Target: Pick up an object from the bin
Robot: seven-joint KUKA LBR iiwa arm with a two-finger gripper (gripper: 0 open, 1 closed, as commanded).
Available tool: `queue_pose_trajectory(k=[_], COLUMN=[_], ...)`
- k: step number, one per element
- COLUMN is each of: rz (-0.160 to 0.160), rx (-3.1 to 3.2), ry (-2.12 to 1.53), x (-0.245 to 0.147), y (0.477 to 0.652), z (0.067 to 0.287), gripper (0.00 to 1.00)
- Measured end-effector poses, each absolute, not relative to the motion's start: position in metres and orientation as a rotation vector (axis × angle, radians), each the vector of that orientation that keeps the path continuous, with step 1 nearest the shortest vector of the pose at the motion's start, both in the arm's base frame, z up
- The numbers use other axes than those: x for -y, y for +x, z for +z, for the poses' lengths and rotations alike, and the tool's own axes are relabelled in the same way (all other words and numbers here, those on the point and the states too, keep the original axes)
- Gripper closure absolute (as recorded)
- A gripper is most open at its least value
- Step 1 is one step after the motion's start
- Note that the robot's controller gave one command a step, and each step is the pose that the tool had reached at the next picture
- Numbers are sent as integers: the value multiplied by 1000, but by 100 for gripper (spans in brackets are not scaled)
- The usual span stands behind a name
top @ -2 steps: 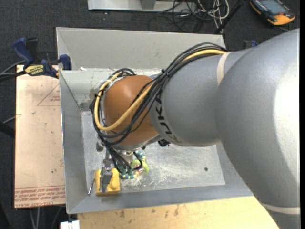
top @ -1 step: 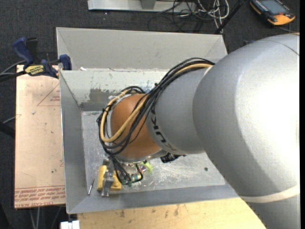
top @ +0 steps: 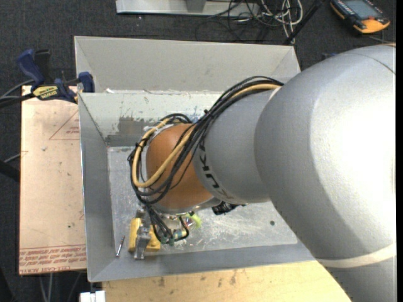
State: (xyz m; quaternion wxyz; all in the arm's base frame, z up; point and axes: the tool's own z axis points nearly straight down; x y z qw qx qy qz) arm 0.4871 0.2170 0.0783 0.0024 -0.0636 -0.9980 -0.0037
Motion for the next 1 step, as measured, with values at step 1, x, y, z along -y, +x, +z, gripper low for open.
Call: queue_pose_trajectory(k=[1], rz=[0], rx=[3131], ry=[-220], x=[-209], y=[493], z=[112], gripper=[100])
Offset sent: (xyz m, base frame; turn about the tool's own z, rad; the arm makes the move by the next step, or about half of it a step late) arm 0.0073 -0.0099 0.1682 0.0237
